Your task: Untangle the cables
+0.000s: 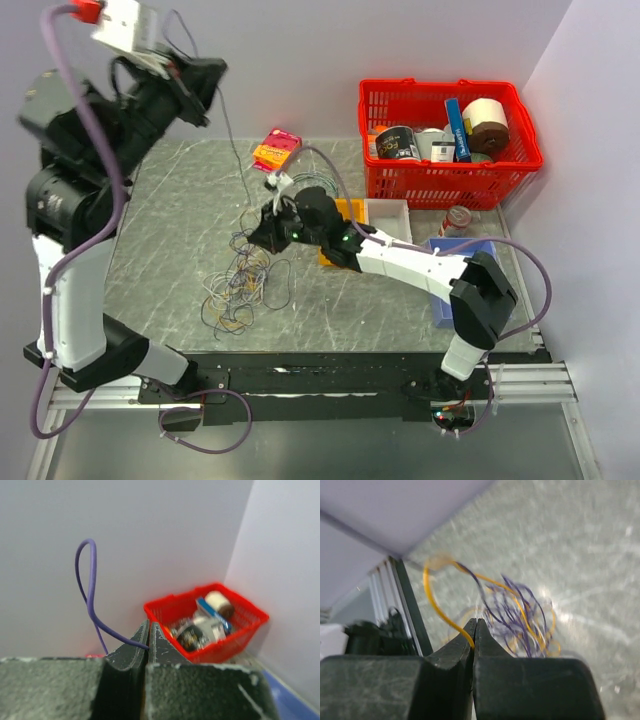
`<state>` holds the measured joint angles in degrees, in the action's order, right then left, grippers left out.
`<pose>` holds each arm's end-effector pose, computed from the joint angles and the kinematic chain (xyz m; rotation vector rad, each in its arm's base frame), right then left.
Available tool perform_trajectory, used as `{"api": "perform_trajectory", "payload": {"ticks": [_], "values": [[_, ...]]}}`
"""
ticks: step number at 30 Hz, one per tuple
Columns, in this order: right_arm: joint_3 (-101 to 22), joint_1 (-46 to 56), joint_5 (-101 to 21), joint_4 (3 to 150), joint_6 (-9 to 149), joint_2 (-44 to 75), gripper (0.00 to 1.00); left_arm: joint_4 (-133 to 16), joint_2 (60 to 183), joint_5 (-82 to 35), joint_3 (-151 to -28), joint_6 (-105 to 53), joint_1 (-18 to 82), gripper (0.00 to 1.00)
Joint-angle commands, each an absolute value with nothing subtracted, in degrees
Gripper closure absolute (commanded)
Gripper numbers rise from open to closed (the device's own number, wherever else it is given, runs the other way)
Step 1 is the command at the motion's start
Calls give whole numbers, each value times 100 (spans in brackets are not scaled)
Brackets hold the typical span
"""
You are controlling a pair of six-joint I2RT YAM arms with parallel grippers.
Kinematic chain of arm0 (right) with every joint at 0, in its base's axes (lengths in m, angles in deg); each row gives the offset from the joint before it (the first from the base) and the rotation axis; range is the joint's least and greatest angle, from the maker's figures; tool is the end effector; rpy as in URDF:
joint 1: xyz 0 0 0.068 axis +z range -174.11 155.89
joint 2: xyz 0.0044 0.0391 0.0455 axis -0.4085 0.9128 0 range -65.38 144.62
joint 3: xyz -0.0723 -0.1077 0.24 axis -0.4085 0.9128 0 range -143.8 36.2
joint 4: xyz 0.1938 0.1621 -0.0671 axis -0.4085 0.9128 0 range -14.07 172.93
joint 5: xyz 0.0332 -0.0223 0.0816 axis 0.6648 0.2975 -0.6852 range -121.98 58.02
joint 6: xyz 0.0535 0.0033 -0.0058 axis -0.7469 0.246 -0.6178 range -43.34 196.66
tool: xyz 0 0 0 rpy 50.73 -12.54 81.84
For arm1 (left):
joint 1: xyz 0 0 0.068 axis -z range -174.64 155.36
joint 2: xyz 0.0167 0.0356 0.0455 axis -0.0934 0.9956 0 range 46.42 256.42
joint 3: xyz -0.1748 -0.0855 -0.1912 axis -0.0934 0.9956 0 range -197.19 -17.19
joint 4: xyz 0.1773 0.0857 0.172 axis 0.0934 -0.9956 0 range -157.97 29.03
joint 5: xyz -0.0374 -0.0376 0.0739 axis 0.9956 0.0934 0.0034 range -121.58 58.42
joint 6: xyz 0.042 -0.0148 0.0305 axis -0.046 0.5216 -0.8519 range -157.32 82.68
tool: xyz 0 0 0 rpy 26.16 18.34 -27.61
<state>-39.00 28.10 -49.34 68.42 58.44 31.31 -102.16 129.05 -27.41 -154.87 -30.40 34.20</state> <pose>0.2400 0.3268 0.3156 -0.7904 1.7918 1.1188 0.1597 -0.0910 0.6367 0.3184 1.3142 -0.5762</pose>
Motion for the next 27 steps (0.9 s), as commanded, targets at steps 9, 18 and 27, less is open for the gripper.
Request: {"api": "perform_trajectory", "payload": {"ticks": [9,18,27], "values": [[-2261,2529,-5122,6801,5680,3684,100,-9612,12684,-4396,-17100,-3879,3419,99],[-1716,2379,-5193,7100,5741,3482,100,-9472,12692,-4441,-17038,-4048,3427,99],[-1460,2335,-5131,7505,6057,3043,98,-9524,12701,-4276,-17056,-4031,3427,99]]}}
